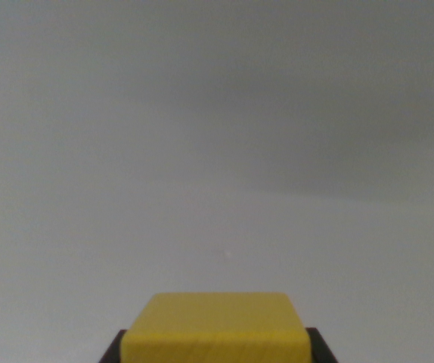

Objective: Pick yellow cube

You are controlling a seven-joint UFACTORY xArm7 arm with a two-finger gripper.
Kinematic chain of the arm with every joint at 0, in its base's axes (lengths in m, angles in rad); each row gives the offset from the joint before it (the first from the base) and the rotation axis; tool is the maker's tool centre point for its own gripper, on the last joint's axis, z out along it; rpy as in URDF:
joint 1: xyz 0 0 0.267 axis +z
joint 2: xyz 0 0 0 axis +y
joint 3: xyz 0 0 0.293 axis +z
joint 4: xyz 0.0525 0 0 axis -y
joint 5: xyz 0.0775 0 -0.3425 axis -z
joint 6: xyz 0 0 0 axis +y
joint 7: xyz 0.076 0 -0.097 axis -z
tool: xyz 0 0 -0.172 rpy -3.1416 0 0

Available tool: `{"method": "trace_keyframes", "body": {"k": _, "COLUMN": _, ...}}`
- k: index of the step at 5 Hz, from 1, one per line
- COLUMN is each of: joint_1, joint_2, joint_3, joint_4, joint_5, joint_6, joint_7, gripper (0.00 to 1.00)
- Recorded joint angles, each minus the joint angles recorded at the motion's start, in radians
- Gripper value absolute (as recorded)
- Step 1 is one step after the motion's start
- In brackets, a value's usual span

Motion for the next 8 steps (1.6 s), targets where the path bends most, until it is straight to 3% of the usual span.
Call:
{"method": "trace_keyframes", "body": {"k": 1, "joint_1": 0.0000, "joint_2": 0.000, "joint_3": 0.000, "joint_4": 0.000, "joint_5": 0.0000, "joint_6": 0.000, "joint_7": 0.000, "gripper": 1.00}}
{"method": "trace_keyframes", "body": {"k": 2, "joint_1": -0.0002, "joint_2": -0.017, "joint_3": 0.000, "joint_4": 0.030, "joint_5": -0.0012, "joint_6": 0.047, "joint_7": 0.002, "gripper": 1.00}}
{"method": "trace_keyframes", "body": {"k": 3, "joint_1": -0.0002, "joint_2": -0.017, "joint_3": 0.000, "joint_4": 0.030, "joint_5": -0.0012, "joint_6": 0.047, "joint_7": 0.002, "gripper": 1.00}}
{"method": "trace_keyframes", "body": {"k": 4, "joint_1": -0.0003, "joint_2": -0.033, "joint_3": -0.001, "joint_4": 0.061, "joint_5": -0.0024, "joint_6": 0.094, "joint_7": 0.004, "gripper": 1.00}}
{"method": "trace_keyframes", "body": {"k": 5, "joint_1": -0.0003, "joint_2": -0.033, "joint_3": -0.001, "joint_4": 0.061, "joint_5": -0.0024, "joint_6": 0.094, "joint_7": 0.004, "gripper": 1.00}}
{"method": "trace_keyframes", "body": {"k": 6, "joint_1": -0.0005, "joint_2": -0.049, "joint_3": -0.001, "joint_4": 0.090, "joint_5": -0.0035, "joint_6": 0.139, "joint_7": 0.005, "gripper": 1.00}}
{"method": "trace_keyframes", "body": {"k": 7, "joint_1": -0.0005, "joint_2": -0.049, "joint_3": -0.001, "joint_4": 0.090, "joint_5": -0.0035, "joint_6": 0.139, "joint_7": 0.005, "gripper": 1.00}}
{"method": "trace_keyframes", "body": {"k": 8, "joint_1": -0.0006, "joint_2": -0.066, "joint_3": -0.002, "joint_4": 0.121, "joint_5": -0.0047, "joint_6": 0.187, "joint_7": 0.007, "gripper": 1.00}}
